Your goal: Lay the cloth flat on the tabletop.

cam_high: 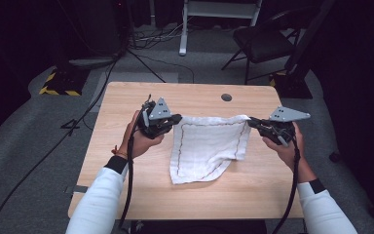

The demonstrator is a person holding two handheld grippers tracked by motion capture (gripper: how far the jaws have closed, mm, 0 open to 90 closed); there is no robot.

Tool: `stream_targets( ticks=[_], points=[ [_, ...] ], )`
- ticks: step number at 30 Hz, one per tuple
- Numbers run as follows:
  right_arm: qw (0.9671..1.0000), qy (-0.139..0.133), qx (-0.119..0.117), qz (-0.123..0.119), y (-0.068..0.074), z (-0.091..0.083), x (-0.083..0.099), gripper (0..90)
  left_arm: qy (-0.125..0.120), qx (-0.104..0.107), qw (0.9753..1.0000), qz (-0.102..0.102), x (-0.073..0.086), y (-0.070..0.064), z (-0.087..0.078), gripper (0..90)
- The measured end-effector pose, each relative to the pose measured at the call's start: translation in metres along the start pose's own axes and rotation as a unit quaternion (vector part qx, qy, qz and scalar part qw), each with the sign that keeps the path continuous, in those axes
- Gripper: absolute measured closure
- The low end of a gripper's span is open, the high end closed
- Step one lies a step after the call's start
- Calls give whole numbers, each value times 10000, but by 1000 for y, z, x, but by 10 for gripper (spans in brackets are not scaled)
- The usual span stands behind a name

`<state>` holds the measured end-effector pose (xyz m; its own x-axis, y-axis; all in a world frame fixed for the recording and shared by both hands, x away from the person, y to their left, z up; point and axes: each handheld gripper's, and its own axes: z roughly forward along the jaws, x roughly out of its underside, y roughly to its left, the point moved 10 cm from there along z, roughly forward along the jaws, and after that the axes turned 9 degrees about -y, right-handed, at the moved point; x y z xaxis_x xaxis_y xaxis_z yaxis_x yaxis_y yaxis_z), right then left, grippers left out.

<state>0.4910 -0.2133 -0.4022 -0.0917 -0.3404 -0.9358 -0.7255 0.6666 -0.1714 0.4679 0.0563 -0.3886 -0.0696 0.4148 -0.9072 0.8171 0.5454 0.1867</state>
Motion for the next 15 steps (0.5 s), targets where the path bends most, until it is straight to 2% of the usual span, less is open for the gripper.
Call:
stream_targets(
  ticks=[4,6,10,15],
  points=[
    [10000,-89,-17,-39,4,-8,-9,862,-138,30,9999,44,-9,-5,-13,869],
    [9999,-120,-39,-94,7,-12,-13,862,-144,-10,9998,161,-13,-5,-19,869],
    [9997,-209,-85,-123,13,-21,-19,862,-241,9,9996,118,-19,-4,-30,869],
    [9989,-372,-223,-186,25,-36,-26,862,-335,154,9991,222,-22,-17,-43,869]
  ],
)
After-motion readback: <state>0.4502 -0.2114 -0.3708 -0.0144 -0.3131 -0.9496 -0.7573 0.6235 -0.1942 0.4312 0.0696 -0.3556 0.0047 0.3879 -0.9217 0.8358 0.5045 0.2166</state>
